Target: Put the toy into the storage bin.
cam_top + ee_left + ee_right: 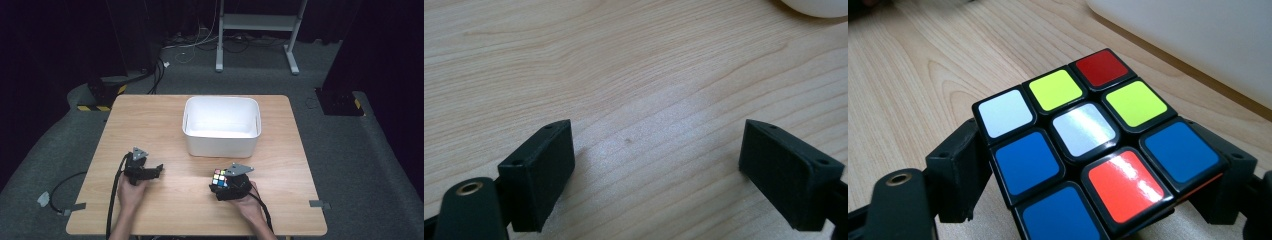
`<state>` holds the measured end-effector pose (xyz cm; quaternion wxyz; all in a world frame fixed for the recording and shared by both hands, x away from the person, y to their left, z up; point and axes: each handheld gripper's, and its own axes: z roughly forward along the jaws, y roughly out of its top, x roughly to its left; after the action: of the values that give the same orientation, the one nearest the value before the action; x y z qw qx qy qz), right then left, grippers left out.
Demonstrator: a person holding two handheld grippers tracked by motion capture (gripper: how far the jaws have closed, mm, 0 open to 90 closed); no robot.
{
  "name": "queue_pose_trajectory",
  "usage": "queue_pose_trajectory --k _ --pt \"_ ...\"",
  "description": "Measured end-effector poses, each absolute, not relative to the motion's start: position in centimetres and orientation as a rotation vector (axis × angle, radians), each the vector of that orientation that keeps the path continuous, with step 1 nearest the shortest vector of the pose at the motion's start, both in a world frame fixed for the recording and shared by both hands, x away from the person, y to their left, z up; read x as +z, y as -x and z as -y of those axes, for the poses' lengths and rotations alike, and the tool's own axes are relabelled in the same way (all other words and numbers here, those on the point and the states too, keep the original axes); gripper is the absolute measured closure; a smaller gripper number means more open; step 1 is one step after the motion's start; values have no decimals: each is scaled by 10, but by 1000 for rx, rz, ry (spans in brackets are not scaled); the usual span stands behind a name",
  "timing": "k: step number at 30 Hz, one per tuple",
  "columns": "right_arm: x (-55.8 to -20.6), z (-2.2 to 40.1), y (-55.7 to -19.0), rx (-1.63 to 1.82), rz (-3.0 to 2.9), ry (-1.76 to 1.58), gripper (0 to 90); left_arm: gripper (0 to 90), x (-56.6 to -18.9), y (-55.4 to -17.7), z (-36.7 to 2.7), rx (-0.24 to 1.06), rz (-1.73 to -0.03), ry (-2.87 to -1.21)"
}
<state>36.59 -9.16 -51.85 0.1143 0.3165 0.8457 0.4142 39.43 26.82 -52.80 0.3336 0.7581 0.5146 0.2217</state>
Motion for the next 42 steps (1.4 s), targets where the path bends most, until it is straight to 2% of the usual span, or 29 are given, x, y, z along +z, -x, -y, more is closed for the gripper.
queue_pose_trajectory --k 42 --pt "-517 92 -364 1181 -2457 -926 182 148 -528 -395 -269 580 -1344 -1980"
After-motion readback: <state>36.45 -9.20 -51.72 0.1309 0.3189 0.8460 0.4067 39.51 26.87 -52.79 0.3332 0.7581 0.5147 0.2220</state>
